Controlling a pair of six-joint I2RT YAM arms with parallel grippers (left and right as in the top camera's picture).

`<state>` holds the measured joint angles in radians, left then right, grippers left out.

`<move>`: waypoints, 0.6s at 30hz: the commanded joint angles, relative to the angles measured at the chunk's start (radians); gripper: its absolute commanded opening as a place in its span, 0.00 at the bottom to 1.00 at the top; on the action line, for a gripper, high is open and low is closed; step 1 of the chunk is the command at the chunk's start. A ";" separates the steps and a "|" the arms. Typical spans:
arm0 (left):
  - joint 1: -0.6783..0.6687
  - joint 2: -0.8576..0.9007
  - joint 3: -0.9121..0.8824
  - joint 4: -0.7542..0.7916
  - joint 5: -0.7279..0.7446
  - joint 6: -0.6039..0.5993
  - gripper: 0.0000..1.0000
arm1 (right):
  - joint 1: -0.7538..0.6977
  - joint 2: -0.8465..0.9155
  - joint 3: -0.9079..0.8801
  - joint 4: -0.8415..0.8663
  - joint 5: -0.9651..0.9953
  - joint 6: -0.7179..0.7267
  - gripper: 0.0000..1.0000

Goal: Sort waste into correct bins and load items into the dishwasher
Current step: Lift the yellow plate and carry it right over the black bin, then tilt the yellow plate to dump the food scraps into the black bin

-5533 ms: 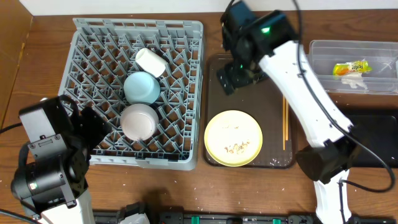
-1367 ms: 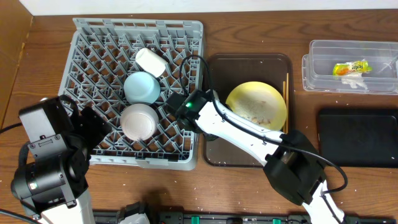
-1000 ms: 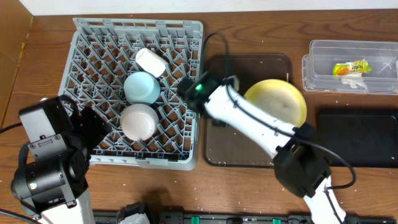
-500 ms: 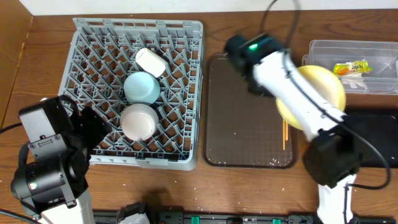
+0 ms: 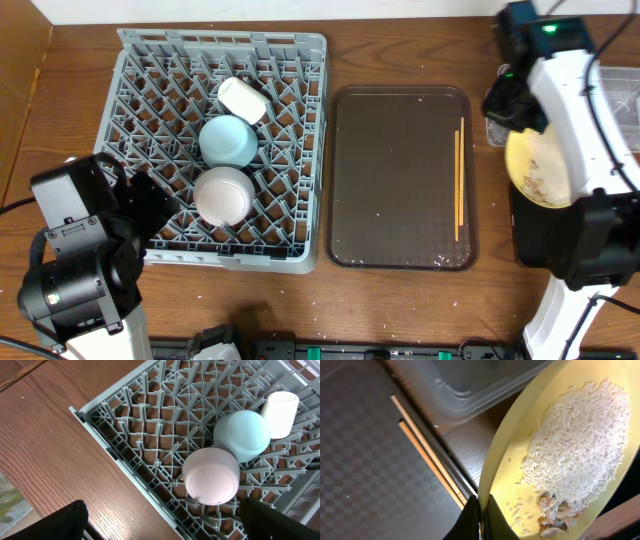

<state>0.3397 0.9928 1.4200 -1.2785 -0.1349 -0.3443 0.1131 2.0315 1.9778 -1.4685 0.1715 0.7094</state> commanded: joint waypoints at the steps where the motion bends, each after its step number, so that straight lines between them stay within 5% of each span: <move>1: 0.004 0.001 0.011 -0.002 -0.011 -0.013 0.98 | -0.079 -0.030 0.018 -0.005 -0.120 -0.074 0.01; 18: 0.004 0.001 0.011 -0.002 -0.011 -0.013 0.98 | -0.307 -0.030 0.018 -0.073 -0.428 -0.271 0.01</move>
<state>0.3397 0.9928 1.4200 -1.2785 -0.1349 -0.3447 -0.1753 2.0315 1.9778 -1.5372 -0.1658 0.5190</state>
